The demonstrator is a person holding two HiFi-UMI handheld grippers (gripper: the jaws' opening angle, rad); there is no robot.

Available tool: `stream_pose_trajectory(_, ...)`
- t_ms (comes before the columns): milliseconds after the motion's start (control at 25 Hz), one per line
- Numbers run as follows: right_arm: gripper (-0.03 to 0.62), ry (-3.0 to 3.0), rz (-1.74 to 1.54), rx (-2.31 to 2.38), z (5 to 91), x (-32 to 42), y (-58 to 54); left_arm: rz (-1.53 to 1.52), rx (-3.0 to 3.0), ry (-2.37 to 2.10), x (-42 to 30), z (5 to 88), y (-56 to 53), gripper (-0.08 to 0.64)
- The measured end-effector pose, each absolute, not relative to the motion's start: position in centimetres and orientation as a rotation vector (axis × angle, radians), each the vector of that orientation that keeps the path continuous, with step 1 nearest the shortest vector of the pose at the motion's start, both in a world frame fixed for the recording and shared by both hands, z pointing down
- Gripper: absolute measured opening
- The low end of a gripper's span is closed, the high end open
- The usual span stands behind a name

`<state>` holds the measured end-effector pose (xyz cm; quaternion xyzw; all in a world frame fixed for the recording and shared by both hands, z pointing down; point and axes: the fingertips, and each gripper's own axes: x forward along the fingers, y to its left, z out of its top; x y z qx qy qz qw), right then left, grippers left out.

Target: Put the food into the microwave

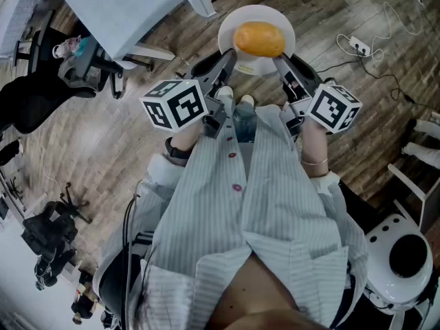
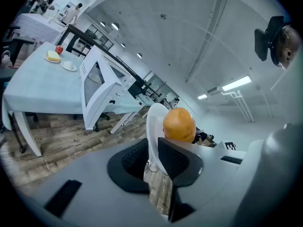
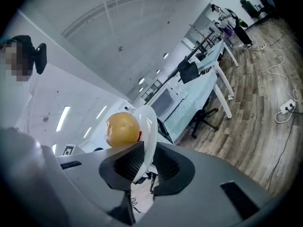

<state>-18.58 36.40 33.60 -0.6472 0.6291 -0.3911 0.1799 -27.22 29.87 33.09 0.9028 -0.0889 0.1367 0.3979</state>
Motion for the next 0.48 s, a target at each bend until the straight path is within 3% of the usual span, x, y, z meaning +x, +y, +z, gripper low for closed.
stream_pose_trajectory(480,0.081,1.77,-1.115,-1.837,33.98,-18.48,36.95,0.345,2.274,-0.221,-27.11,33.47,30.33,0.055)
